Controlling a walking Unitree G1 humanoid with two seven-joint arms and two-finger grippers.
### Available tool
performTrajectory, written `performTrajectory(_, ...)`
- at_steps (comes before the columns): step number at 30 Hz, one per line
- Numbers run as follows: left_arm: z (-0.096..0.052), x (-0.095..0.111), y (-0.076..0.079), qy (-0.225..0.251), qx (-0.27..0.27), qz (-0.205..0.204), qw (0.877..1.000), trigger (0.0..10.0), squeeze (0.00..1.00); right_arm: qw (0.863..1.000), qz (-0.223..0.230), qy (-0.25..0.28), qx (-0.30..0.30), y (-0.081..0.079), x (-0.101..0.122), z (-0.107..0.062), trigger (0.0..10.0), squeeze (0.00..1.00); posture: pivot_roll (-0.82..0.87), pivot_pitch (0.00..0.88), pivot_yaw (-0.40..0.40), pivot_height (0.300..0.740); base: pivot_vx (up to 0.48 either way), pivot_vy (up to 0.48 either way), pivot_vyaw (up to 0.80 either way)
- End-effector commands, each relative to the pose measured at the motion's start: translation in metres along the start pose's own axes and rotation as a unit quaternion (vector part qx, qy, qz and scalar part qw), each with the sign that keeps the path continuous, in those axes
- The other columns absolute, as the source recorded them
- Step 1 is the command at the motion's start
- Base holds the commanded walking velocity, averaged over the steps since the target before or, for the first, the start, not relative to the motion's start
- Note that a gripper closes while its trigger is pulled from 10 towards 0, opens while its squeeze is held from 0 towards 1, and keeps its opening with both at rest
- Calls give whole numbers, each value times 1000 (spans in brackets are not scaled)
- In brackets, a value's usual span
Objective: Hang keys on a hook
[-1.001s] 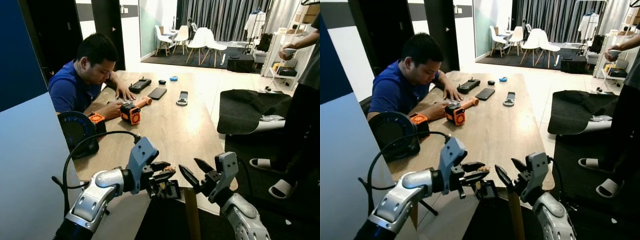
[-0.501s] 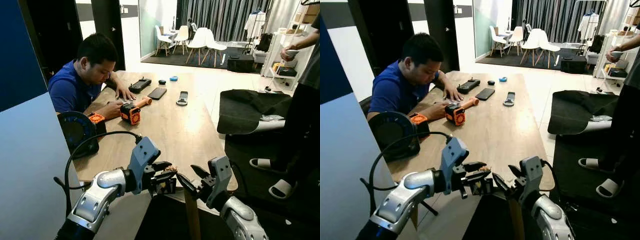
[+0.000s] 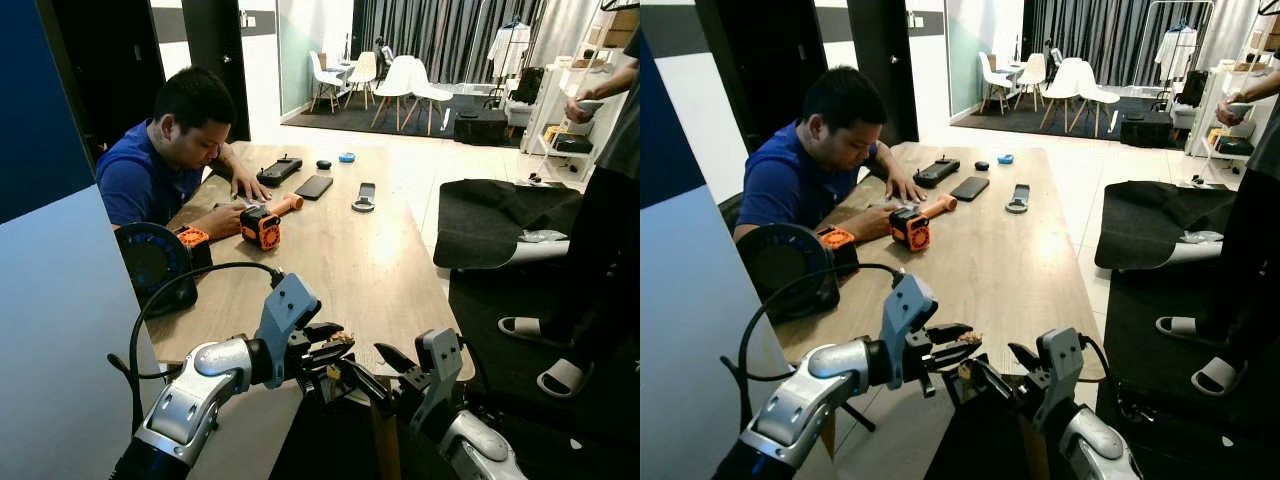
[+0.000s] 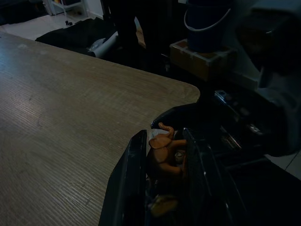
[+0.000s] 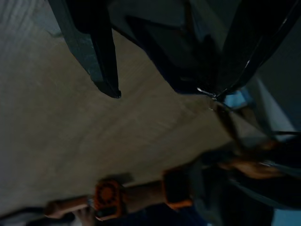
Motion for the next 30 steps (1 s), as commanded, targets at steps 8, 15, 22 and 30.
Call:
performTrajectory(8, 2, 2, 3, 4, -6, 1, 1000, 10000, 0, 1000, 1, -7, -2, -3, -4, -3, 10000, 0, 49, 32, 22, 740, 0, 0, 0)
performTrajectory(15, 2, 2, 3, 4, -8, 1, 1000, 10000, 0, 1000, -5, -6, -14, 3, -1, -1, 10000, 0, 49, 32, 22, 740, 0, 0, 0)
performTrajectory(22, 2, 1, 3, 2, -7, 2, 1000, 10000, 0, 999, -14, -30, -13, 7, -2, 2, 10000, 0, 51, 35, 22, 740, 0, 0, 0)
performTrajectory(30, 2, 1, 2, 0, -4, 2, 1000, 10000, 0, 998, -23, -54, -5, 10, -3, 8, 10000, 0, 53, 36, 20, 740, 0, 0, 0)
Point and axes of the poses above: a point about 5 cm out from each wrist's last joint towards the gripper, its own z axis pointing out of the wrist towards the gripper, its own x axis along the axis of the wrist's last joint, y = z × x, the point moved 2 cm from there along z, pointing out of the wrist towards the gripper, and after that the axes turned 10 degrees about z, right-handed, at the moved point
